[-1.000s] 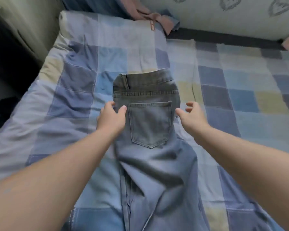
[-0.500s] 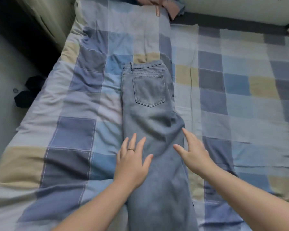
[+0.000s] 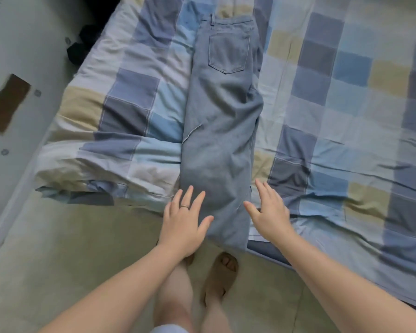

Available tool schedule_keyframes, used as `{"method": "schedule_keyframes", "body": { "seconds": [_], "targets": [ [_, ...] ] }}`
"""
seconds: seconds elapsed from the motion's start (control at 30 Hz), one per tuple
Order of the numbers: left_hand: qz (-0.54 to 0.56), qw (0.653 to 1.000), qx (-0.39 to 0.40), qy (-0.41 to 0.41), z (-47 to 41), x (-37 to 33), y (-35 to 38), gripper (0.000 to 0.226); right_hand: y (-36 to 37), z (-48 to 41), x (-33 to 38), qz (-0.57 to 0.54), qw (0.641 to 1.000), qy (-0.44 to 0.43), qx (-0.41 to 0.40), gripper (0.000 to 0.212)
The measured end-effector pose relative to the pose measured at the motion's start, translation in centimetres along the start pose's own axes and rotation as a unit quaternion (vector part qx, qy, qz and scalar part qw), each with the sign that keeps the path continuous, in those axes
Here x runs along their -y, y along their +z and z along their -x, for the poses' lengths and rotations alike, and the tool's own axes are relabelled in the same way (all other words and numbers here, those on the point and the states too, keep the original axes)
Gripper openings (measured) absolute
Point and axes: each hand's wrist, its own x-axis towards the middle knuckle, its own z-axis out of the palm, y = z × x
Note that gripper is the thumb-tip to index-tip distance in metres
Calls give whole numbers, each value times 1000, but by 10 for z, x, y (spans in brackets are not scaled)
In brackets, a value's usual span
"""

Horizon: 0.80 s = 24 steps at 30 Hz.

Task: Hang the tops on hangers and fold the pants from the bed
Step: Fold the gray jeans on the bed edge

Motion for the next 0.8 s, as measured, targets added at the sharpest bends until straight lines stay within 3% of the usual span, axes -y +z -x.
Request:
{"method": "schedule_keyframes", "body": {
  "seconds": [0.17, 0.33, 0.47, 0.6, 0.8],
  "targets": [
    [40, 995, 56, -67, 47, 20, 53, 69, 46, 37, -37, -62, 997, 29, 31, 69],
    [149, 971, 93, -163, 55, 47, 100, 74, 104, 42, -76, -129, 988, 77, 38, 70],
    [249, 947, 62, -195, 38, 71, 133, 81, 153, 32, -101, -200, 972, 115, 40, 69],
    [317, 925, 17, -208, 7, 92, 160, 85, 190, 8, -118, -283, 952, 107, 54, 54],
    [329, 930, -63, -154, -43, 100, 186, 77, 220, -25, -133, -327, 929, 164, -46, 53]
  ]
}}
